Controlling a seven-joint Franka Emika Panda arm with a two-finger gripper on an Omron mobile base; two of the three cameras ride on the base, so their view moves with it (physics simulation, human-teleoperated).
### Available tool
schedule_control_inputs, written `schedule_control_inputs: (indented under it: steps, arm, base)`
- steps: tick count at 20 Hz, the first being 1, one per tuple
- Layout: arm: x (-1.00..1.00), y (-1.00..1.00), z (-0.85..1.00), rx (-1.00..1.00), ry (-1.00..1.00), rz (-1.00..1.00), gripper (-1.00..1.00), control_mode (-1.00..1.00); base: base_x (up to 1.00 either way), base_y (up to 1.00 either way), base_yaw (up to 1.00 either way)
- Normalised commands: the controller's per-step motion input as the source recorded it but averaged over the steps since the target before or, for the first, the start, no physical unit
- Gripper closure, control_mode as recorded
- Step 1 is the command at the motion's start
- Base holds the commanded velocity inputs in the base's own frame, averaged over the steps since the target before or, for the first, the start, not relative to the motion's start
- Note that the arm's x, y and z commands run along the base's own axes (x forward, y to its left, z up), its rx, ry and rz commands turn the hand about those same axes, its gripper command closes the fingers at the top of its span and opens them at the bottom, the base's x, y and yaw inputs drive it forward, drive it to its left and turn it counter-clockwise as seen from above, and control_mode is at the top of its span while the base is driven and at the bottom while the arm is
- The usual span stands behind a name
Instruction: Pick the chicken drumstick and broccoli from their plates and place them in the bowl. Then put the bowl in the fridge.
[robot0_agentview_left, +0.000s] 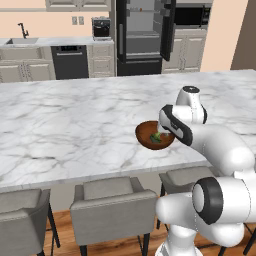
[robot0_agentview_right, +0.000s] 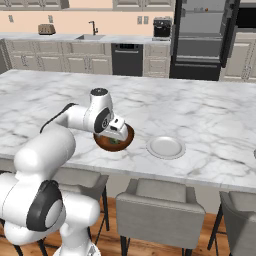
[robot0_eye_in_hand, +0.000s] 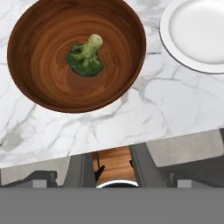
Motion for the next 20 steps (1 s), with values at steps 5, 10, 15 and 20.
schedule_control_inputs:
  steps: [5, 10, 15, 20]
  arm:
    - [0.00, 0.00, 0.00, 0.00, 0.00, 0.00, -1.00, 1.00]
    - [0.00, 0.00, 0.00, 0.00, 0.00, 0.00, -1.00, 1.00]
    - [0.00, 0.00, 0.00, 0.00, 0.00, 0.00, -1.00, 1.00]
    - [0.00, 0.00, 0.00, 0.00, 0.00, 0.00, -1.00, 1.00]
  base:
    - [0.00, 0.00, 0.00]
    - [-0.06, -0.02, 0.00]
    - [-0.11, -0.45, -0.14]
    - [0.02, -0.70, -0.13]
